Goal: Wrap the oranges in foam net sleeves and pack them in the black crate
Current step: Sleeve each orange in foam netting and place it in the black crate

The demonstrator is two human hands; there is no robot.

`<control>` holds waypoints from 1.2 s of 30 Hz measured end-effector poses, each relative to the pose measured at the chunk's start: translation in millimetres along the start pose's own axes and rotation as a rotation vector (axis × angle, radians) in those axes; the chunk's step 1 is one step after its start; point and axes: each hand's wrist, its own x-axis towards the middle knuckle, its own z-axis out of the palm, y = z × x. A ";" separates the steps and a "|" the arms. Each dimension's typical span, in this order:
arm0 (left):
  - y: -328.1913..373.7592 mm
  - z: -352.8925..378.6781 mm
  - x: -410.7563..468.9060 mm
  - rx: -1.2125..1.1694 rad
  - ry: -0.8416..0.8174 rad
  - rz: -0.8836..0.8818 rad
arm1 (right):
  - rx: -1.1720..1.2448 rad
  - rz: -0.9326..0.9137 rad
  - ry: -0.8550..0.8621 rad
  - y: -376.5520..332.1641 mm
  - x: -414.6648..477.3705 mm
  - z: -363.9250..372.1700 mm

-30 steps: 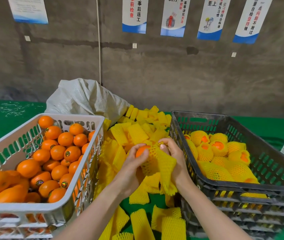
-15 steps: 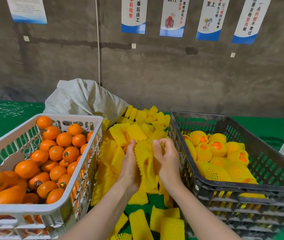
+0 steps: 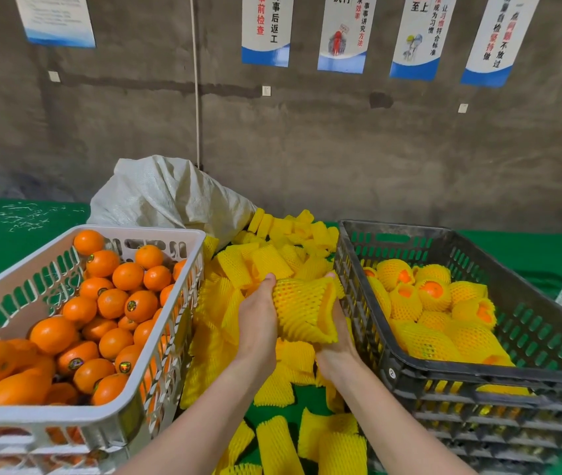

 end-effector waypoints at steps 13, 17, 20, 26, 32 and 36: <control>-12.1 -13.9 13.1 0.019 0.099 0.125 | 0.019 0.030 0.036 9.7 -0.3 9.2; -13.5 -18.5 19.4 -0.091 0.030 0.041 | 0.192 0.103 0.045 3.7 -0.4 10.8; -15.6 -19.4 20.8 0.016 -0.007 0.100 | 0.263 0.158 0.023 2.2 -3.7 15.1; -15.9 -21.9 17.8 0.216 -0.029 0.305 | 0.262 0.105 0.037 6.0 -1.3 12.2; 5.3 -30.4 12.6 0.240 -0.217 -0.314 | -0.050 -0.103 0.028 3.1 -3.2 -1.1; 8.6 -27.0 7.8 0.129 -0.419 -0.492 | -0.288 -0.273 -0.006 1.3 -5.6 -5.4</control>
